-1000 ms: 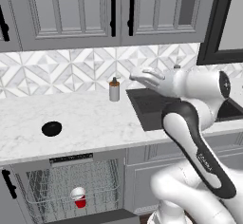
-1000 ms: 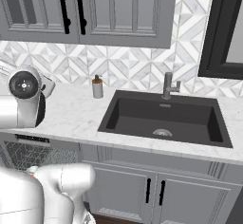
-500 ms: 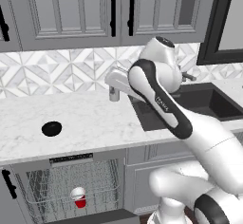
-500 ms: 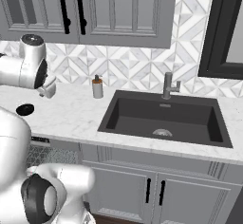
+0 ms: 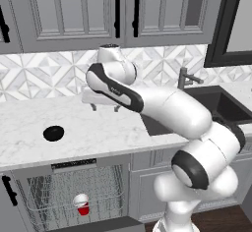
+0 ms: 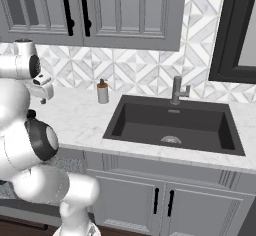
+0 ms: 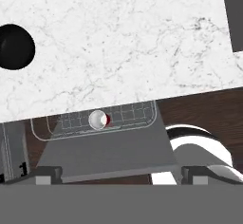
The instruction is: Pick up the cup and bowl from the counter, place them in the dishwasher, and close the dishwasher door.
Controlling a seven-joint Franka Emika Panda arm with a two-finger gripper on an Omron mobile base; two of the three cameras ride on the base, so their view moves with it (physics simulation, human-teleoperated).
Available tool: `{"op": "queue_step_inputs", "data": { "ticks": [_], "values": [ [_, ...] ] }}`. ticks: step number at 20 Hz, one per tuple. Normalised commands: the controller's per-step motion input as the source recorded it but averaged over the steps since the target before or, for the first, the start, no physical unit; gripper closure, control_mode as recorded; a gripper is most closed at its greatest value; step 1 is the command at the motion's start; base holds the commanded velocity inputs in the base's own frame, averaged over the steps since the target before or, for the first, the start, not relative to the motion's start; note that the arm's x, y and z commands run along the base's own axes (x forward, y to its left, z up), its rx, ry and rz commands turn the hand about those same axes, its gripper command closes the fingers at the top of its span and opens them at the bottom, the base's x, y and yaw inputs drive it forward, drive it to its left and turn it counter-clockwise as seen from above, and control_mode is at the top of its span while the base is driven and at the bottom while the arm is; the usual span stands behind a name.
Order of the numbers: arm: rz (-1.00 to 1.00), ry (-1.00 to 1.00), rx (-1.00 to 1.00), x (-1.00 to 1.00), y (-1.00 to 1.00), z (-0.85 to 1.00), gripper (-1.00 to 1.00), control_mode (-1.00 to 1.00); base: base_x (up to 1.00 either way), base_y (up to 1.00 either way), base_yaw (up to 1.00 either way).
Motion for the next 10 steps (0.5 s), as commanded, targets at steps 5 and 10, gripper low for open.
{"op": "queue_step_inputs", "data": {
  "ticks": [5,10],
  "values": [
    [0.15,0.01,-0.07,0.41,0.41,-0.6,-1.0,-1.0,0.0,0.0,0.0],
    [0.05,0.0,-0.02,0.35,0.36,-0.42,-1.0,-1.0,0.0,0.0,0.0]
  ]
}}
